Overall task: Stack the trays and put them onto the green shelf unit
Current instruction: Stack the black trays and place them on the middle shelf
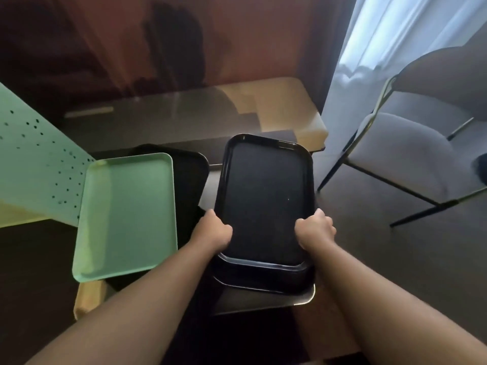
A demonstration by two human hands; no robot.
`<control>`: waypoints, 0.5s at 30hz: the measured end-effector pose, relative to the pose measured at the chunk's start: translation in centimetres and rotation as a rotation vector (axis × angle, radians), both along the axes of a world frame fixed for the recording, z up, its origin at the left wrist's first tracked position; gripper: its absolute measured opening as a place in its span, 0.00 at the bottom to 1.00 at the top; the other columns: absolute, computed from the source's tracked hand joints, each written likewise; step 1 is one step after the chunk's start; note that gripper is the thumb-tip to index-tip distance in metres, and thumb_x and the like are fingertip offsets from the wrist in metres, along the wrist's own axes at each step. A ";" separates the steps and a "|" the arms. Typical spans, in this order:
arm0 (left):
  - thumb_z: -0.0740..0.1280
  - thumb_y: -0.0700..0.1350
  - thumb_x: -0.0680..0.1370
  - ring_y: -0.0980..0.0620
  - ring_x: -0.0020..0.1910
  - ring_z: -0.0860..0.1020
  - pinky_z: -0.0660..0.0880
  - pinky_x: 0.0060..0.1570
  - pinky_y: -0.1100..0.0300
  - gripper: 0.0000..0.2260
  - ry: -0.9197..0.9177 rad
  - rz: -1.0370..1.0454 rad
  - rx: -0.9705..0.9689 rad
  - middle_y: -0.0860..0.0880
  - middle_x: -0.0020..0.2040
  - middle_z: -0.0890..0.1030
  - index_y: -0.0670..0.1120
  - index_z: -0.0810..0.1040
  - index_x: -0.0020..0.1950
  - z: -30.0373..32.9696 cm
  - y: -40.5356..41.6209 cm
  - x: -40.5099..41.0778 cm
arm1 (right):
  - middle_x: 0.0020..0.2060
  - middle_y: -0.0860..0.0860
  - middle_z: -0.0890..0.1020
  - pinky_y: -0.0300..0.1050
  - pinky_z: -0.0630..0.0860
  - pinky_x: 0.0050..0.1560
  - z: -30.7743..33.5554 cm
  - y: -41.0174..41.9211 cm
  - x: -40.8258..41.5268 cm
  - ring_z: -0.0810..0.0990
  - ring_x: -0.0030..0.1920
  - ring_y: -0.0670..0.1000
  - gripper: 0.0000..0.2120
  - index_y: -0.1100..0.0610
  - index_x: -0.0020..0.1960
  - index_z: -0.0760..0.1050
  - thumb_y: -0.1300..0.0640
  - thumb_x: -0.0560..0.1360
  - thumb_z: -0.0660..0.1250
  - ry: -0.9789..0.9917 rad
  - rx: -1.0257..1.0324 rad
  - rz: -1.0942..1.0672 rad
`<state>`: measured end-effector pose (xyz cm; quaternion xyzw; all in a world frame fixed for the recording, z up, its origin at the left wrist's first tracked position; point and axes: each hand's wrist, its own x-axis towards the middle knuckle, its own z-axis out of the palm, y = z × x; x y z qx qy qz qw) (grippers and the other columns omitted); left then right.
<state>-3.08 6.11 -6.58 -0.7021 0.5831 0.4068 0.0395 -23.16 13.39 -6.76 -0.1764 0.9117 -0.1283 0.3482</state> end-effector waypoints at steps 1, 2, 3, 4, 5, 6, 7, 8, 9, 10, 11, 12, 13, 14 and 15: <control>0.63 0.41 0.76 0.40 0.58 0.78 0.73 0.49 0.54 0.18 0.008 0.017 -0.011 0.40 0.62 0.79 0.40 0.71 0.66 0.0 0.0 0.0 | 0.73 0.58 0.66 0.56 0.68 0.68 -0.1 -0.1 -0.3 0.65 0.72 0.62 0.28 0.58 0.77 0.62 0.57 0.77 0.59 -0.013 0.002 -0.031; 0.63 0.40 0.76 0.40 0.58 0.79 0.74 0.50 0.54 0.18 0.017 0.035 -0.014 0.40 0.61 0.79 0.40 0.71 0.66 -0.1 0.0 0.0 | 0.73 0.58 0.67 0.56 0.70 0.67 -0.1 -0.2 -0.6 0.67 0.71 0.62 0.26 0.58 0.75 0.65 0.57 0.77 0.59 -0.027 0.004 -0.057; 0.62 0.40 0.76 0.40 0.57 0.79 0.74 0.50 0.54 0.18 0.028 0.054 -0.014 0.40 0.61 0.79 0.41 0.71 0.66 -0.1 -0.1 0.0 | 0.72 0.58 0.67 0.55 0.71 0.67 -0.2 -0.3 -0.9 0.69 0.69 0.63 0.25 0.58 0.73 0.68 0.58 0.77 0.60 -0.038 0.002 -0.073; 0.62 0.40 0.76 0.40 0.56 0.79 0.75 0.49 0.53 0.18 0.041 0.068 -0.010 0.41 0.60 0.80 0.41 0.71 0.66 0.0 0.0 0.0 | 0.70 0.58 0.68 0.55 0.72 0.67 -0.1 -0.3 -1.1 0.70 0.68 0.63 0.24 0.57 0.71 0.70 0.58 0.76 0.60 -0.052 0.001 -0.079; 0.63 0.40 0.76 0.41 0.54 0.80 0.75 0.48 0.53 0.19 0.055 0.079 -0.005 0.41 0.59 0.80 0.42 0.71 0.66 0.0 0.0 0.0 | 0.69 0.58 0.68 0.56 0.73 0.66 -0.1 -0.3 -1.2 0.71 0.66 0.63 0.24 0.56 0.71 0.72 0.58 0.75 0.60 -0.066 -0.002 -0.079; 0.63 0.40 0.75 0.41 0.53 0.80 0.76 0.48 0.53 0.19 0.067 0.086 0.003 0.41 0.58 0.80 0.42 0.71 0.66 0.1 0.0 0.0 | 0.69 0.58 0.68 0.56 0.73 0.66 -0.2 -0.3 -1.3 0.71 0.66 0.64 0.24 0.56 0.71 0.72 0.59 0.74 0.60 -0.077 -0.007 -0.077; 0.63 0.41 0.75 0.42 0.52 0.80 0.78 0.49 0.52 0.19 0.077 0.089 0.007 0.41 0.57 0.80 0.43 0.71 0.66 0.1 0.0 0.0 | 0.70 0.58 0.68 0.56 0.73 0.67 -0.2 -0.3 -1.3 0.72 0.66 0.64 0.25 0.55 0.72 0.71 0.59 0.74 0.60 -0.087 -0.015 -0.080; 0.63 0.41 0.75 0.42 0.51 0.80 0.78 0.50 0.51 0.18 0.080 0.093 0.011 0.42 0.56 0.81 0.43 0.71 0.65 0.2 0.0 -0.1 | 0.70 0.58 0.68 0.56 0.73 0.67 -0.2 -0.3 -1.4 0.71 0.67 0.64 0.26 0.55 0.73 0.70 0.59 0.75 0.61 -0.094 -0.020 -0.086; 0.63 0.41 0.75 0.42 0.51 0.80 0.79 0.51 0.50 0.18 0.084 0.096 0.011 0.42 0.56 0.81 0.43 0.71 0.65 0.2 -0.1 -0.1 | 0.71 0.58 0.67 0.57 0.72 0.68 -0.3 -0.3 -1.4 0.71 0.68 0.63 0.27 0.55 0.74 0.68 0.59 0.75 0.61 -0.097 -0.026 -0.092; 0.63 0.41 0.75 0.42 0.50 0.80 0.79 0.51 0.51 0.18 0.085 0.100 0.013 0.42 0.55 0.81 0.43 0.71 0.64 0.2 -0.2 -0.2 | 0.71 0.58 0.67 0.57 0.72 0.69 -0.3 -0.2 -1.3 0.71 0.68 0.63 0.28 0.55 0.75 0.67 0.60 0.75 0.61 -0.099 -0.028 -0.099; 0.64 0.41 0.75 0.43 0.50 0.80 0.79 0.50 0.51 0.18 0.089 0.102 0.015 0.42 0.54 0.81 0.43 0.71 0.65 0.2 -0.3 -0.1 | 0.72 0.58 0.66 0.58 0.72 0.69 -0.4 -0.2 -1.4 0.70 0.68 0.63 0.28 0.55 0.76 0.65 0.61 0.76 0.61 -0.105 -0.037 -0.105; 0.64 0.41 0.76 0.43 0.49 0.80 0.78 0.48 0.52 0.18 0.091 0.104 0.019 0.42 0.54 0.81 0.42 0.71 0.65 0.2 -0.3 -0.2 | 0.72 0.58 0.66 0.58 0.72 0.69 -0.5 -0.3 -1.4 0.71 0.68 0.63 0.29 0.55 0.76 0.64 0.62 0.76 0.61 -0.116 -0.045 -0.115; 0.64 0.40 0.76 0.44 0.49 0.80 0.77 0.46 0.53 0.18 0.092 0.106 0.020 0.42 0.54 0.80 0.42 0.70 0.65 0.1 -0.3 -0.2 | 0.72 0.58 0.66 0.59 0.72 0.68 -0.6 -0.2 -1.4 0.72 0.67 0.63 0.29 0.55 0.76 0.64 0.62 0.76 0.61 -0.126 -0.057 -0.125; 0.64 0.40 0.76 0.44 0.49 0.80 0.76 0.45 0.54 0.17 0.088 0.109 0.023 0.42 0.53 0.80 0.42 0.70 0.65 0.1 -0.3 -0.2 | 0.71 0.58 0.67 0.59 0.73 0.67 -0.6 -0.2 -1.5 0.73 0.66 0.63 0.28 0.56 0.76 0.64 0.63 0.76 0.61 -0.132 -0.070 -0.132; 0.64 0.40 0.76 0.44 0.49 0.79 0.75 0.44 0.54 0.17 0.087 0.114 0.024 0.42 0.54 0.80 0.41 0.70 0.65 0.2 -0.3 -0.2 | 0.70 0.58 0.69 0.59 0.74 0.66 -0.7 -0.2 -1.7 0.74 0.64 0.62 0.27 0.56 0.74 0.65 0.64 0.75 0.62 -0.136 -0.084 -0.139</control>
